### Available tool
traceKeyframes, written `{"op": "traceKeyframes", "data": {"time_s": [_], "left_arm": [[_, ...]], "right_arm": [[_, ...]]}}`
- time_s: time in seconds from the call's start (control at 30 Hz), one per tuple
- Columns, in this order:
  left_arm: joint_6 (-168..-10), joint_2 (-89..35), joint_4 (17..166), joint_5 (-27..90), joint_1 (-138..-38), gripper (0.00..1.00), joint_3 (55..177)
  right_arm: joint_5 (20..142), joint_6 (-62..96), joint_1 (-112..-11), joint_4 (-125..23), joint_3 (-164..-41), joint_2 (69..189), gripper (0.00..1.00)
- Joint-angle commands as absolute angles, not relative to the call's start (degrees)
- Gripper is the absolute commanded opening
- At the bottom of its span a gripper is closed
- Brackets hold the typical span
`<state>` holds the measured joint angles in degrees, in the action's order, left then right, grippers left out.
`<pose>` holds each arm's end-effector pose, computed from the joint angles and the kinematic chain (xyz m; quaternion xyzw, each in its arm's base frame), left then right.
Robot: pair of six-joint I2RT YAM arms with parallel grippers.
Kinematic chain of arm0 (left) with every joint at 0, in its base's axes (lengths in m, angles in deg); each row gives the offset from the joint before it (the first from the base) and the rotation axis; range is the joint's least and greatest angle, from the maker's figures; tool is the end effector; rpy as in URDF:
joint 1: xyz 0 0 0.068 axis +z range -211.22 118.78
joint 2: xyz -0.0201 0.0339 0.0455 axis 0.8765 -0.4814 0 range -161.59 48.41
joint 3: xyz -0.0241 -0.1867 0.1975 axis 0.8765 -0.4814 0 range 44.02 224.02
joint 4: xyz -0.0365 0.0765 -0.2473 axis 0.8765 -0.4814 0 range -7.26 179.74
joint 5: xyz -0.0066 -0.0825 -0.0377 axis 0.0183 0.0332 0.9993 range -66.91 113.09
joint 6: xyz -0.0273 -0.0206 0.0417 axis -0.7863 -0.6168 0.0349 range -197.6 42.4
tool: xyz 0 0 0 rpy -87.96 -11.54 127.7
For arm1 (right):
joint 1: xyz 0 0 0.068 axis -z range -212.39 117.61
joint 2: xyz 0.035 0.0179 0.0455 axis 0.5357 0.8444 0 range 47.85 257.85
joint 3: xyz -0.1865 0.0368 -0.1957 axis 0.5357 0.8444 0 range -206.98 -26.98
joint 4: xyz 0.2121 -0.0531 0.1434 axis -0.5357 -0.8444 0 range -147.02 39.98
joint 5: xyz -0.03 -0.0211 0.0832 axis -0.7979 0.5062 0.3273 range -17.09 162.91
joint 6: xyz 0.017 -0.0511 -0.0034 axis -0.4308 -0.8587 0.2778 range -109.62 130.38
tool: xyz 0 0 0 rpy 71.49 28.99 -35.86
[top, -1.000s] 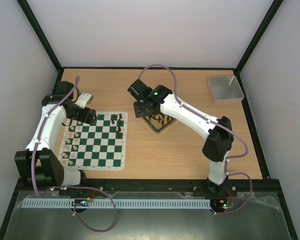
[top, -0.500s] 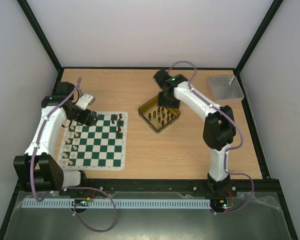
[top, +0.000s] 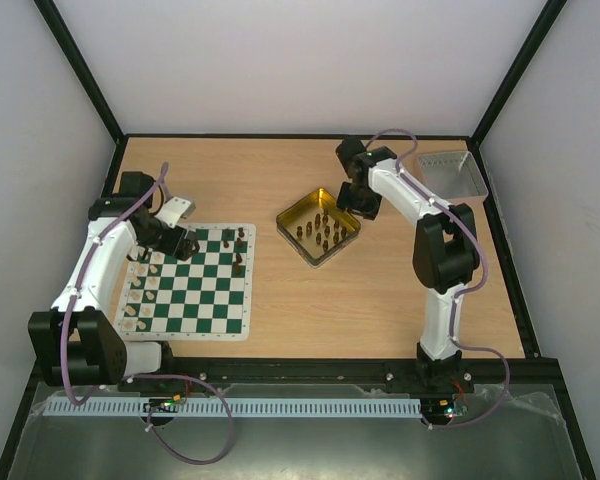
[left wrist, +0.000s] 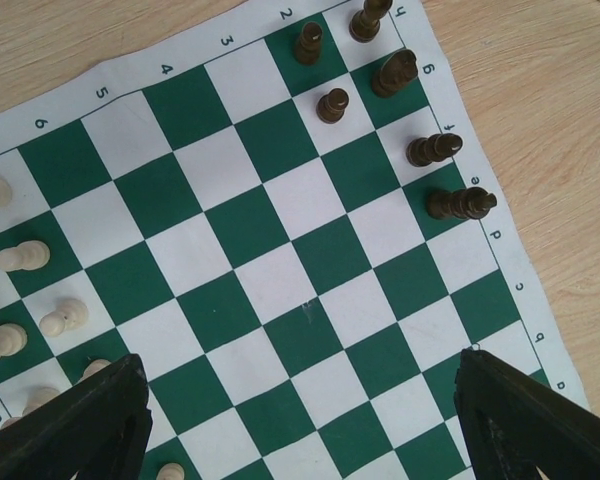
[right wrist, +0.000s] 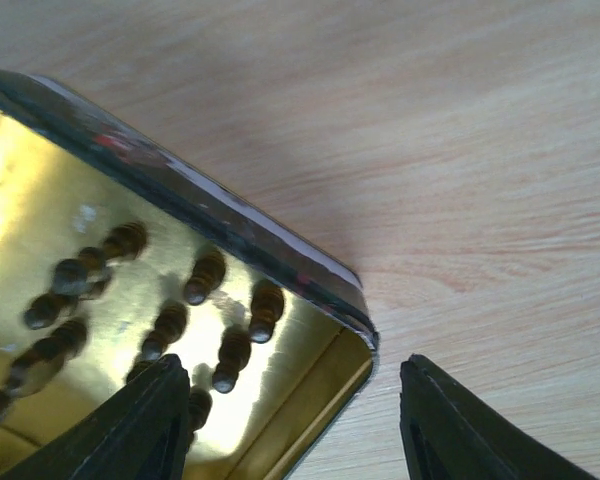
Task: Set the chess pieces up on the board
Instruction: Move the storage box to the center of the board.
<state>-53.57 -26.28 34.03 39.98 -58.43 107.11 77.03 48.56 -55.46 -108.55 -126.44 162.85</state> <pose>0.2443 0.0017 0.2779 0.2071 0.9479 -0.0949 0.2226 0.3797 0.1644 0.2396 0.1252 0.9818 0.1012 0.1010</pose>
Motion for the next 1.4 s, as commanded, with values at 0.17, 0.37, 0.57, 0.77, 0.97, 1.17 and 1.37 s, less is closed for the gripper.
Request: {"op": "traceKeyframes", "data": {"time_s": [0.17, 0.37, 0.57, 0.77, 0.97, 1.17, 1.37], "left_arm": [[-53.9, -24.7, 34.7, 39.8, -58.9, 0.84, 105.9], [-54.7, -25.1, 35.0, 39.9, -59.6, 0.84, 105.9], [-55.4, -25.5, 35.4, 39.7, -60.4, 0.84, 105.9], [-55.8, -25.8, 35.9, 39.5, -60.9, 0.84, 105.7], [-56.2, -26.4, 37.0, 39.5, -61.2, 0.84, 105.0], [-56.6, -27.7, 38.2, 39.6, -62.0, 0.85, 104.7], [-57.0, -29.7, 39.4, 39.5, -63.3, 0.85, 105.2]], "right_arm": [[79.1, 48.8, -52.9, -105.5, -119.2, 162.7, 0.48], [80.4, 48.6, -51.7, -102.9, -114.9, 162.3, 0.47], [81.7, 48.8, -49.4, -101.1, -112.5, 162.6, 0.47], [80.9, 50.2, -47.6, -99.8, -109.5, 161.0, 0.47], [80.2, 52.7, -44.6, -97.8, -102.4, 156.1, 0.46], [78.7, 55.1, -40.4, -97.4, -96.8, 149.8, 0.43], [78.5, 57.3, -35.4, -96.8, -91.8, 143.7, 0.4]]}}
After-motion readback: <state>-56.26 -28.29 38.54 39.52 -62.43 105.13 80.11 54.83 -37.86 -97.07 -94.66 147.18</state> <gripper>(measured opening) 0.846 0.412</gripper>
